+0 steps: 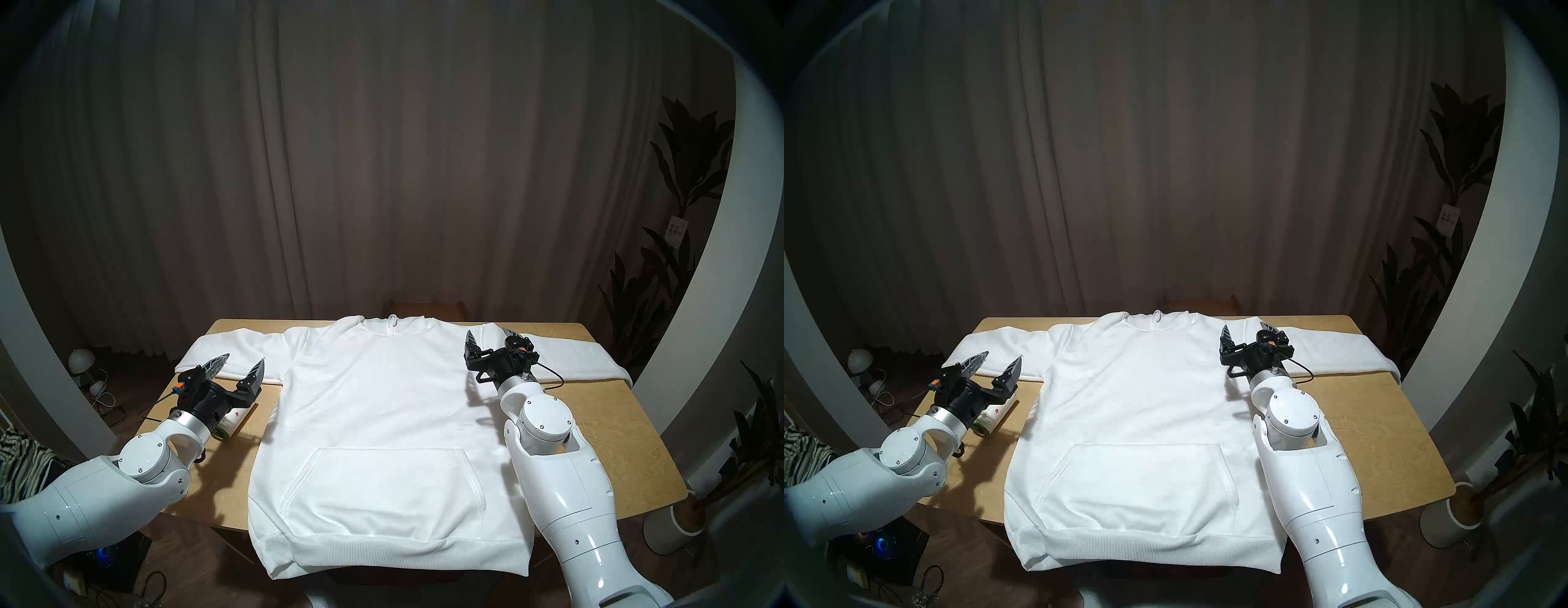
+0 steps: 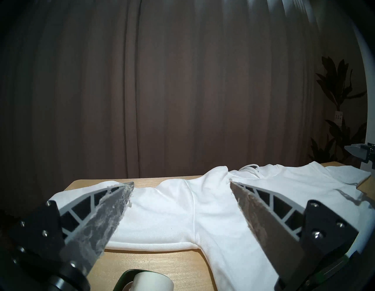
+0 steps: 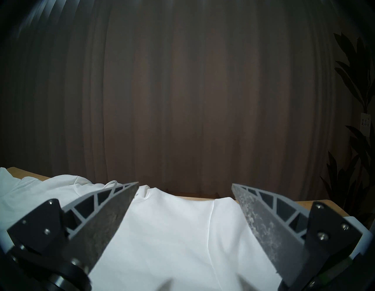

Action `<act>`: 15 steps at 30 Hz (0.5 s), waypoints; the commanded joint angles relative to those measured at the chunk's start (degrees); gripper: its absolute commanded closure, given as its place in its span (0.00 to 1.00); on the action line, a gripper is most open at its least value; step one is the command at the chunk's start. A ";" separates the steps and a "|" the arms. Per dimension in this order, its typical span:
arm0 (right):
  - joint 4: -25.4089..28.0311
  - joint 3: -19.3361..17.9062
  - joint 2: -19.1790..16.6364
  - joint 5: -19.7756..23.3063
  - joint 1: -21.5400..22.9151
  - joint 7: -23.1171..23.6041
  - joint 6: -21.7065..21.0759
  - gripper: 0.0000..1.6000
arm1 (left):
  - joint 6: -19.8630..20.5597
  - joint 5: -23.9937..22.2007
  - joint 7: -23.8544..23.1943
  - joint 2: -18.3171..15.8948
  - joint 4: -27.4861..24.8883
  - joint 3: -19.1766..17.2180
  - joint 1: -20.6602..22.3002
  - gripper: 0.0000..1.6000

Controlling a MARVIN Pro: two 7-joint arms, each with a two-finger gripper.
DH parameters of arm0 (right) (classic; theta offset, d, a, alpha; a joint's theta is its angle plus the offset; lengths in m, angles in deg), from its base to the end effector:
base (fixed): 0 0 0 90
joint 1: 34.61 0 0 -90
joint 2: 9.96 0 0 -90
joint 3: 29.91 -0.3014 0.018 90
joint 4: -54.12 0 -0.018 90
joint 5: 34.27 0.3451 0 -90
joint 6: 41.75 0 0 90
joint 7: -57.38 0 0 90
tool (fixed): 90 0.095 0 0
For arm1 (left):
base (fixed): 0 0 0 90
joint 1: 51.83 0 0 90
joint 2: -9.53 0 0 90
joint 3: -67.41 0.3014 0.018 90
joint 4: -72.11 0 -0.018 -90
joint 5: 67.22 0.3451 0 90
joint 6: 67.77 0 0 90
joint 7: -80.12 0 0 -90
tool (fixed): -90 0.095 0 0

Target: Use the fur roller to clean a top

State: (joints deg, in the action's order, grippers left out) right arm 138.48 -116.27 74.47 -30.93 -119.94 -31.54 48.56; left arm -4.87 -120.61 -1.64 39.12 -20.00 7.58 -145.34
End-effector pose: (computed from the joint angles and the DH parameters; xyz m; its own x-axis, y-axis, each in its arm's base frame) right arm 0.4813 -0.0047 -0.3251 0.0150 0.0445 0.9989 0.0731 -0.9964 0.0433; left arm 0.3880 0.1586 -0.3303 0.0099 -0.0239 0.9997 -0.1883 -0.9819 -0.0216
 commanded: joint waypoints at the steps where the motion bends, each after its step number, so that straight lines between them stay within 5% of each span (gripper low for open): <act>1: -1.38 0.67 1.35 -0.52 4.11 -1.09 0.72 0.00 | 0.72 7.11 3.96 4.55 1.40 0.61 5.67 0.00; 15: -3.42 1.19 3.57 0.73 3.92 -2.81 3.86 0.00 | 5.11 24.60 19.35 13.91 8.81 3.82 12.13 0.00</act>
State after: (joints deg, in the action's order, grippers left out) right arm 133.71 -115.19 76.33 -31.27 -116.50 -34.22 50.13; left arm -0.68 -103.06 12.05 48.59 -12.77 11.41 -138.12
